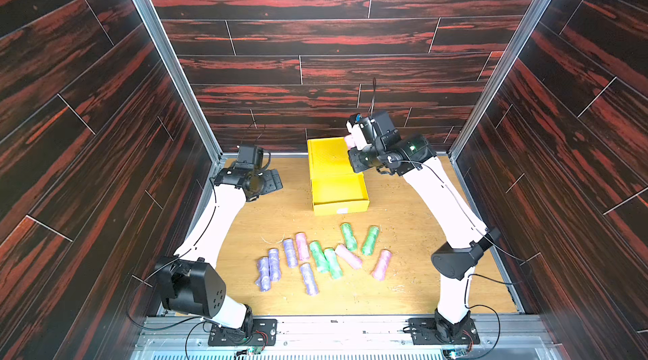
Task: Sort the rolls of trash bags by color and place them into the drawer
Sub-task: Place the roll of trash bags in the drawer.
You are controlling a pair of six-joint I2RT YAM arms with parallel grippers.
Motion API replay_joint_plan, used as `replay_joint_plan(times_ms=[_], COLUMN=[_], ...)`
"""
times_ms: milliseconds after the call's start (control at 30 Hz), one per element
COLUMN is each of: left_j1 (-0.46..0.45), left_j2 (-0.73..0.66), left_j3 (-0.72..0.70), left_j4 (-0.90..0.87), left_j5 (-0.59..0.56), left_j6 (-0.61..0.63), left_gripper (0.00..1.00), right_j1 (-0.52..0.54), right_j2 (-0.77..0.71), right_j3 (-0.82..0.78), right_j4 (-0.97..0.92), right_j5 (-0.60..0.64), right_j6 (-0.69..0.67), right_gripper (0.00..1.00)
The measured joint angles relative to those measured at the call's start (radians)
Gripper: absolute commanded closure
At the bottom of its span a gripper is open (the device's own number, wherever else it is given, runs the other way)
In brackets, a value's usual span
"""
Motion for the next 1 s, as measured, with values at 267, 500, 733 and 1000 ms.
replay_joint_plan(times_ms=[267, 500, 733, 1000], left_j1=[0.020, 0.047, 0.061, 0.062], left_j2=[-0.006, -0.024, -0.026, -0.026], left_j3=[-0.006, -0.017, -0.018, -0.019], left_j4=[0.002, 0.010, 0.016, 0.018], left_j5=[0.025, 0.042, 0.060, 0.068], left_j6=[-0.007, -0.015, -0.021, -0.022], left_gripper=[0.08, 0.08, 0.08, 0.08], right_j1=[0.061, 0.068, 0.121, 0.136], right_j2=[-0.043, -0.043, -0.039, 0.000], right_j3=[-0.280, -0.332, -0.426, -0.462], right_j4=[0.232, 0.314, 0.280, 0.277], right_j5=[0.229, 0.257, 0.225, 0.196], right_j6=[-0.632, -0.943, -0.975, -0.972], right_gripper=[1.00, 0.96, 0.95, 0.92])
